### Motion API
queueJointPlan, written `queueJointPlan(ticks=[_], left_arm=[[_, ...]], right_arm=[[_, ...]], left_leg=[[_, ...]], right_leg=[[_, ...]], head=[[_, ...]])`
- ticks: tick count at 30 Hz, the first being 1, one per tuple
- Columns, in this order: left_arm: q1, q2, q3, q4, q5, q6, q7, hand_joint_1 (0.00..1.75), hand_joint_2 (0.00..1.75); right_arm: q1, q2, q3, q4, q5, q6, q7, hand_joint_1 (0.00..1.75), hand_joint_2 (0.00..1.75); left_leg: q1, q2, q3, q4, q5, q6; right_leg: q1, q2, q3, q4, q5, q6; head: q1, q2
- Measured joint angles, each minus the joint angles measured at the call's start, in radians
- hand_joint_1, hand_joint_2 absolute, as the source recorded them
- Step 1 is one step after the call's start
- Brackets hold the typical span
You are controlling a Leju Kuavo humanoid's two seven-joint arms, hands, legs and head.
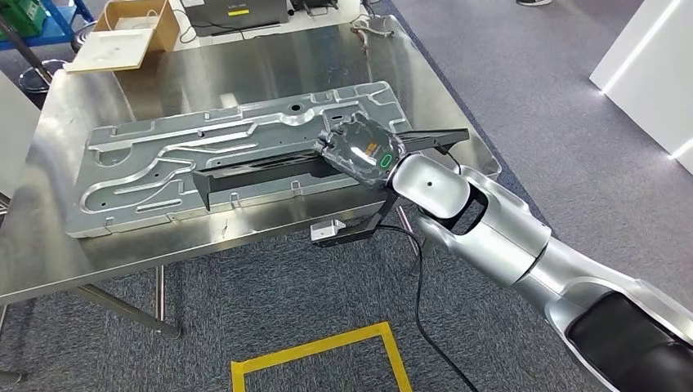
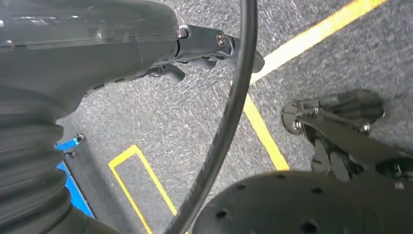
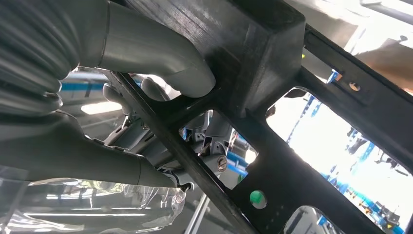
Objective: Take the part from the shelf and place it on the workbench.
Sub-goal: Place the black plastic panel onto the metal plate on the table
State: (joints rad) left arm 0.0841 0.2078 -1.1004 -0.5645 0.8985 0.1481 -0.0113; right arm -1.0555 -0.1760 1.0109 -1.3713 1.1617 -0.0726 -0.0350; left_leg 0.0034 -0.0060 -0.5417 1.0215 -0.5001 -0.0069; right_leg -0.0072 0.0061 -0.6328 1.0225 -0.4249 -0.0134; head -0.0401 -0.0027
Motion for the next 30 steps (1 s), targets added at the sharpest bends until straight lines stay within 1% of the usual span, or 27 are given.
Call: queueJointPlan(ticks=[1,2,4,5,6,7,8,9,10,11,13,14,15,16,17,18,19,20,21,22,23,24,25,26,27,28,30], left_arm=[[-0.001,0.000,-0.002,0.000,0.002,0.000,0.000,0.00,1.75],[-0.002,0.000,-0.004,0.000,0.005,0.000,-0.001,0.00,1.75],[-0.003,0.000,-0.009,0.000,0.008,0.001,-0.001,0.00,1.75],[-0.003,0.000,-0.012,0.000,0.010,0.002,-0.001,0.00,1.75],[-0.003,0.001,-0.015,0.000,0.011,0.004,0.000,0.00,1.75],[-0.002,0.001,-0.019,0.000,0.012,0.005,0.000,0.00,1.75],[-0.001,0.002,-0.022,0.000,0.015,0.006,0.000,0.00,1.75],[-0.001,0.002,-0.025,0.000,0.019,0.007,-0.001,0.00,1.75],[-0.001,0.003,-0.027,0.000,0.023,0.008,-0.002,0.00,1.75],[-0.002,0.004,-0.028,0.000,0.027,0.008,-0.003,0.00,1.75],[-0.006,0.005,-0.029,0.000,0.035,0.006,-0.006,0.00,1.75],[-0.008,0.006,-0.030,0.000,0.038,0.005,-0.007,0.00,1.75],[-0.008,0.006,-0.031,0.000,0.042,0.004,-0.007,0.00,1.75],[-0.008,0.006,-0.033,0.000,0.045,0.003,-0.008,0.00,1.75],[-0.008,0.006,-0.035,0.000,0.047,0.002,-0.009,0.00,1.75],[-0.008,0.006,-0.038,0.000,0.049,0.002,-0.010,0.00,1.75],[-0.009,0.007,-0.041,0.000,0.052,0.002,-0.011,0.00,1.75],[-0.010,0.007,-0.044,0.000,0.054,0.002,-0.013,0.00,1.75],[-0.010,0.007,-0.047,0.000,0.057,0.002,-0.014,0.00,1.75],[-0.011,0.007,-0.049,0.000,0.059,0.002,-0.016,0.00,1.75],[-0.010,0.007,-0.051,0.000,0.061,0.002,-0.016,0.00,1.75],[-0.010,0.007,-0.052,0.000,0.063,0.002,-0.016,0.00,1.75],[-0.011,0.007,-0.053,0.000,0.064,0.002,-0.016,0.00,1.75],[-0.012,0.007,-0.054,0.000,0.065,0.002,-0.016,0.00,1.75],[-0.013,0.007,-0.055,0.000,0.065,0.002,-0.016,0.00,1.75],[-0.014,0.007,-0.056,0.000,0.066,0.002,-0.016,0.00,1.75],[-0.015,0.008,-0.059,0.000,0.066,0.003,-0.016,0.00,1.75]], right_arm=[[-0.001,0.000,0.000,0.000,-0.001,-0.001,-0.002,1.75,1.75],[-0.002,0.000,0.000,0.001,-0.001,-0.002,-0.004,1.75,1.75],[-0.001,0.000,0.000,0.005,-0.003,-0.003,-0.009,1.75,1.75],[0.001,-0.001,0.000,0.006,-0.003,-0.003,-0.011,1.75,1.75],[0.003,-0.001,0.000,0.008,-0.003,-0.004,-0.013,1.75,1.75],[0.004,-0.002,0.000,0.010,-0.003,-0.004,-0.015,1.75,1.75],[0.005,-0.003,0.000,0.011,-0.003,-0.005,-0.016,1.75,1.75],[0.005,-0.003,0.000,0.012,-0.003,-0.006,-0.017,1.75,1.75],[0.004,-0.003,0.000,0.013,-0.003,-0.006,-0.016,1.75,1.75],[0.003,-0.002,0.000,0.013,-0.003,-0.005,-0.015,1.75,1.75],[0.002,0.002,0.002,0.014,-0.001,0.001,-0.008,1.75,1.75],[0.003,0.004,0.003,0.013,0.000,0.004,-0.005,1.75,1.75],[0.002,0.006,0.004,0.013,0.001,0.006,-0.002,1.75,1.75],[0.001,0.006,0.004,0.012,0.001,0.006,-0.001,1.75,1.75],[0.000,0.007,0.004,0.012,0.001,0.006,0.000,1.75,1.75],[-0.001,0.007,0.005,0.012,0.001,0.004,0.001,1.75,1.75],[0.001,0.007,0.006,0.013,0.001,0.003,0.000,1.75,1.75],[0.004,0.007,0.006,0.014,0.001,0.001,-0.001,1.75,1.75],[0.007,0.007,0.007,0.016,0.001,0.000,-0.003,1.75,1.75],[0.009,0.007,0.008,0.017,0.001,0.000,-0.004,1.75,1.75],[0.010,0.007,0.008,0.017,0.001,0.000,-0.004,1.75,1.75],[0.010,0.007,0.008,0.018,0.001,0.000,-0.003,1.75,1.75],[0.009,0.007,0.008,0.017,0.001,0.000,-0.002,1.75,1.75],[0.007,0.007,0.008,0.017,0.001,0.001,0.000,1.75,1.75],[0.006,0.008,0.008,0.017,0.001,0.001,0.001,1.75,1.75],[0.006,0.008,0.008,0.016,0.001,0.002,0.003,1.75,1.75],[0.006,0.008,0.007,0.015,0.001,0.002,0.004,1.75,1.75]], left_leg=[[0.001,0.000,-0.011,0.029,-0.016,-0.005],[0.003,0.001,-0.036,0.079,-0.038,-0.010],[0.007,0.001,-0.113,0.214,-0.081,-0.018],[0.008,0.001,-0.148,0.262,-0.086,-0.021],[0.010,0.001,-0.167,0.277,-0.071,-0.023],[0.011,0.001,-0.169,0.254,-0.038,-0.024],[0.012,0.001,-0.153,0.196,0.011,-0.024],[0.013,0.001,-0.129,0.131,0.052,-0.023],[0.012,0.001,-0.105,0.073,0.079,-0.021],[0.011,0.001,-0.088,0.034,0.089,-0.015],[0.006,0.000,-0.079,0.012,0.078,-0.003],[0.007,0.001,-0.077,0.008,0.075,0.004],[0.009,0.000,-0.074,0.004,0.075,0.009],[0.010,0.001,-0.069,0.000,0.074,0.016],[0.011,0.001,-0.064,-0.004,0.072,0.023],[0.010,0.001,-0.061,-0.005,0.069,0.028],[0.008,0.001,-0.058,-0.004,0.066,0.033],[0.007,0.001,-0.055,-0.004,0.063,0.035],[0.006,0.000,-0.051,-0.004,0.058,0.037],[0.005,-0.001,-0.045,-0.003,0.053,0.037],[0.004,-0.002,-0.038,-0.003,0.048,0.036],[0.003,-0.002,-0.029,-0.003,0.041,0.035],[0.001,-0.003,-0.024,-0.002,0.035,0.032],[0.000,-0.003,-0.020,-0.001,0.029,0.028],[-0.001,-0.003,-0.019,-0.001,0.025,0.023],[-0.001,-0.003,-0.019,-0.002,0.023,0.018],[0.000,-0.001,-0.015,-0.002,0.016,0.007]], right_leg=[[-0.003,0.000,0.008,-0.005,-0.002,-0.005],[-0.005,-0.001,0.017,-0.009,-0.006,-0.010],[-0.004,-0.001,0.028,-0.010,-0.015,-0.015],[-0.004,-0.001,0.033,-0.009,-0.021,-0.015],[-0.005,0.000,0.040,-0.008,-0.027,-0.014],[-0.005,0.001,0.048,-0.007,-0.034,-0.012],[-0.006,0.001,0.058,-0.005,-0.042,-0.010],[-0.006,0.002,0.067,-0.004,-0.050,-0.006],[-0.005,0.003,0.073,-0.002,-0.058,-0.001],[-0.004,0.003,0.076,-0.001,-0.063,0.004],[-0.001,0.004,0.075,-0.001,-0.066,0.014],[-0.001,0.004,0.074,-0.003,-0.069,0.019],[-0.001,0.002,0.074,0.003,-0.074,0.024],[-0.002,0.001,0.065,0.024,-0.086,0.028],[-0.002,0.000,0.044,0.065,-0.105,0.031],[-0.004,-0.001,0.011,0.124,-0.127,0.032],[-0.004,-0.001,-0.031,0.191,-0.148,0.032],[-0.004,-0.001,-0.069,0.245,-0.158,0.032],[-0.005,-0.001,-0.095,0.271,-0.150,0.031],[-0.005,-0.001,-0.104,0.262,-0.124,0.029],[-0.004,-0.001,-0.092,0.214,-0.081,0.026],[-0.002,-0.002,-0.069,0.147,-0.037,0.020],[0.002,-0.003,-0.044,0.086,-0.007,0.014],[0.005,-0.003,-0.024,0.038,0.010,0.009],[0.008,-0.003,-0.015,0.016,0.011,0.006],[0.011,-0.003,-0.012,0.010,0.006,0.003],[0.007,0.000,-0.002,-0.002,0.003,-0.002]], head=[[0.000,0.000],[0.000,0.000],[0.000,0.000],[0.000,0.000],[0.000,0.000],[0.000,0.000],[0.000,0.000],[0.000,0.000],[0.000,0.000],[0.000,0.000],[0.000,0.000],[0.000,0.000],[0.000,0.000],[0.000,0.000],[0.000,0.000],[0.000,0.000],[0.000,0.000],[0.000,0.000],[0.000,0.000],[0.000,0.000],[0.000,0.000],[0.000,0.000],[0.000,0.000],[0.000,0.000],[0.000,0.000],[0.000,0.000],[0.000,0.000]])
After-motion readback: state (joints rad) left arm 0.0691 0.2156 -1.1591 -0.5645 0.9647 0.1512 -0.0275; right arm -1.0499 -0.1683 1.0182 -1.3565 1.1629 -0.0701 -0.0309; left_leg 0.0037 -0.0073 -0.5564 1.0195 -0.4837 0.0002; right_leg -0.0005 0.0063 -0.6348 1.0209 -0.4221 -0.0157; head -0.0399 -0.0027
